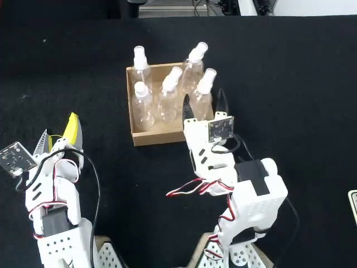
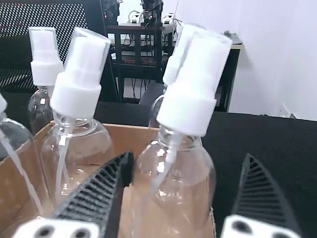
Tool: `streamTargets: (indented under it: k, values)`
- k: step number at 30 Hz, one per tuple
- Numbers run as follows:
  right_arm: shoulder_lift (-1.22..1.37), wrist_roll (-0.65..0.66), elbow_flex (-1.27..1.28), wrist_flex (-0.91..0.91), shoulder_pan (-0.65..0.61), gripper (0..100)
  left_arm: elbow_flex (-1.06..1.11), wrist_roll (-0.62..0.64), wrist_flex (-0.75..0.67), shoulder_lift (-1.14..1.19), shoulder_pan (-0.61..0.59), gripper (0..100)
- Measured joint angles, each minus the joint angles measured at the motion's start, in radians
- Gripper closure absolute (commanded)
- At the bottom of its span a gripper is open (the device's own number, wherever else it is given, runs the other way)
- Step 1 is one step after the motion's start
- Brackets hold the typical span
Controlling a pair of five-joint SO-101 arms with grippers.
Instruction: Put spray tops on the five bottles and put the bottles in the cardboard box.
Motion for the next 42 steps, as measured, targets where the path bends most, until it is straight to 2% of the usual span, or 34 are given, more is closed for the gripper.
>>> streamTargets:
  k: [29,42]
  values:
    - [0.000,0.000,0.008,0.000,-0.018,70.8,0.000,0.000,0.000,0.000,0.005,73]
    - [0.000,0.000,0.035,-0.064,-0.020,70.8,0.000,0.000,0.000,0.000,0.005,73]
